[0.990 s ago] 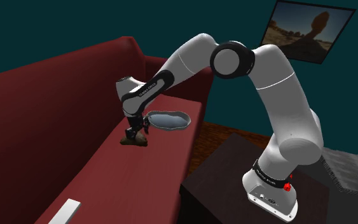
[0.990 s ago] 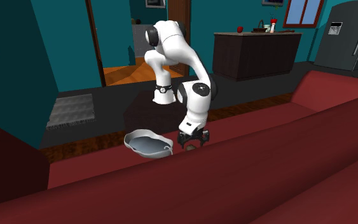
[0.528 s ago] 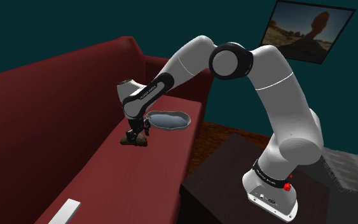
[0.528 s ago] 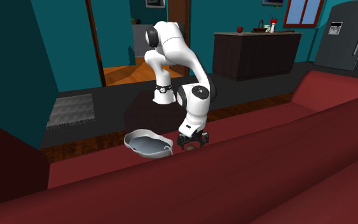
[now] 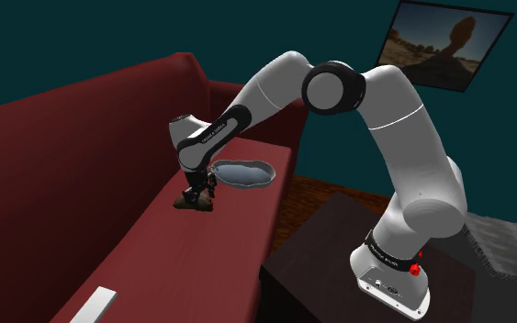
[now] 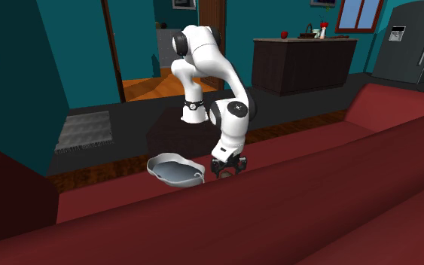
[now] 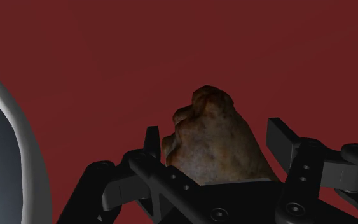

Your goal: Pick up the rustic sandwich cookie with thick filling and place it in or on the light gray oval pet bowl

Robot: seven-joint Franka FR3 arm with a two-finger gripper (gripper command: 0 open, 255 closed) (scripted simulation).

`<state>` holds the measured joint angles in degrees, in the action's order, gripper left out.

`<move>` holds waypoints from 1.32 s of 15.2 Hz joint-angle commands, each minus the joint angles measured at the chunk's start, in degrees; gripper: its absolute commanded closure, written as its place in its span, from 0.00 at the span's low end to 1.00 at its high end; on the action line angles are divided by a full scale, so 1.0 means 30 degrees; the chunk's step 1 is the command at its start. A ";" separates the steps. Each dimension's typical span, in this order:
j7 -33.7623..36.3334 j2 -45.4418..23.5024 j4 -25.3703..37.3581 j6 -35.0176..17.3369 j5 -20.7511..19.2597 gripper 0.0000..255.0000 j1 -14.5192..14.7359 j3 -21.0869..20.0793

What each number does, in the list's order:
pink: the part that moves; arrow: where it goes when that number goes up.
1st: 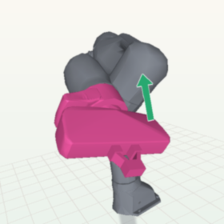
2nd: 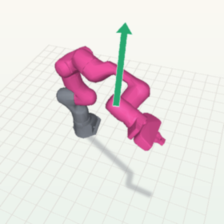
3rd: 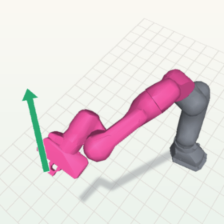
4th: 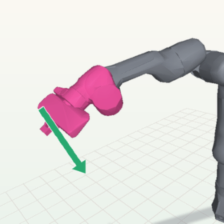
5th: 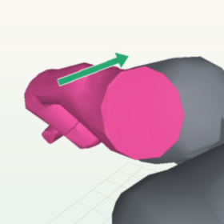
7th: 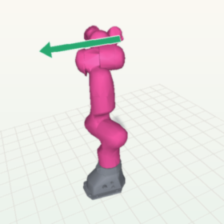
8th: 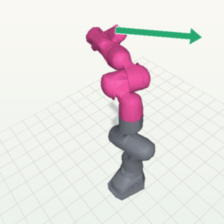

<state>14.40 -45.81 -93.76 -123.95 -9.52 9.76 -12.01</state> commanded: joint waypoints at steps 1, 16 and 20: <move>0.0001 -0.0017 0.0004 -0.0029 -0.0004 1.00 -0.0003 0.0007; -0.0151 0.2048 -0.0385 0.1633 0.0375 1.00 -0.0241 -0.0321; -0.0215 0.2729 -0.0394 0.2295 0.0518 1.00 -0.0316 -0.0428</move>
<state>13.73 -38.18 -94.87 -117.54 -8.08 8.82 -13.19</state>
